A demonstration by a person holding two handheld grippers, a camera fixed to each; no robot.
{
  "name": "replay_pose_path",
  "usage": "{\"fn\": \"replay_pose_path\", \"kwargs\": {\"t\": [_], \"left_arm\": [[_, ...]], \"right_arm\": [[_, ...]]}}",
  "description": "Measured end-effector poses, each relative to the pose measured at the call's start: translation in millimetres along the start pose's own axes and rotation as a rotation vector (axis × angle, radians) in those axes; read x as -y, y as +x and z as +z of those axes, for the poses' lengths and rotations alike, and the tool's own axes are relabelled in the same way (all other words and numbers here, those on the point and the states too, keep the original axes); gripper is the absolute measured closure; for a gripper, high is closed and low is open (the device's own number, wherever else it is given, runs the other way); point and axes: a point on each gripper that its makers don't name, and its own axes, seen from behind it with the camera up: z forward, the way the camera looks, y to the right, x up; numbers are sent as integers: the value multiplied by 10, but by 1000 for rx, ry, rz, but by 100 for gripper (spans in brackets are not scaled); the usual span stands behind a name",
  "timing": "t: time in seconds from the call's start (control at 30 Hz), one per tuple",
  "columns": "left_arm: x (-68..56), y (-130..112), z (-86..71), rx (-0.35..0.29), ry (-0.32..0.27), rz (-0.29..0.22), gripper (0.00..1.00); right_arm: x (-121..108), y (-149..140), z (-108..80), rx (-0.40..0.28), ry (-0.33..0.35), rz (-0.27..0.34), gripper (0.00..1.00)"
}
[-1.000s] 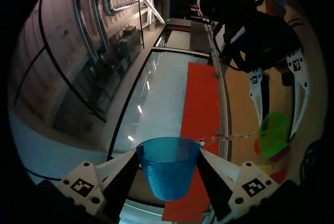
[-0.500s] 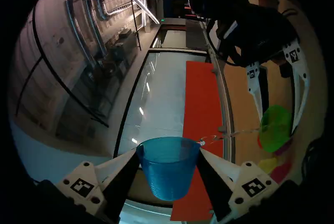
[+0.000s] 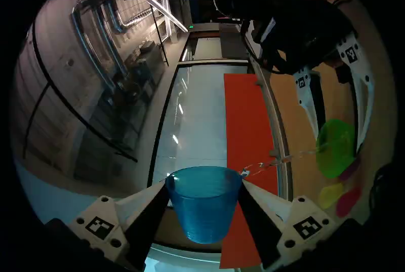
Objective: Pour water
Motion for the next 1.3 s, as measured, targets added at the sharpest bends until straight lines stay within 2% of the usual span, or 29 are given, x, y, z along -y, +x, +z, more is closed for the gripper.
{"fn": "replay_pose_path", "kwargs": {"t": [0.17,0.47,0.87,1.17,1.3], "left_arm": [[5,10,2,-1,8,39,13],[-17,46,-3,-8,16,66,13],[7,79,6,-15,35,130,13],[81,57,-11,-14,40,101,13],[66,13,-14,-4,32,40,13]], "right_arm": [[-5,13,-2,-4,-3,3,10],[-18,25,-3,-7,-6,2,10],[-16,54,16,-12,-8,2,10],[-23,82,11,-17,-12,1,10],[-31,95,-1,-19,-16,0,10]]}}
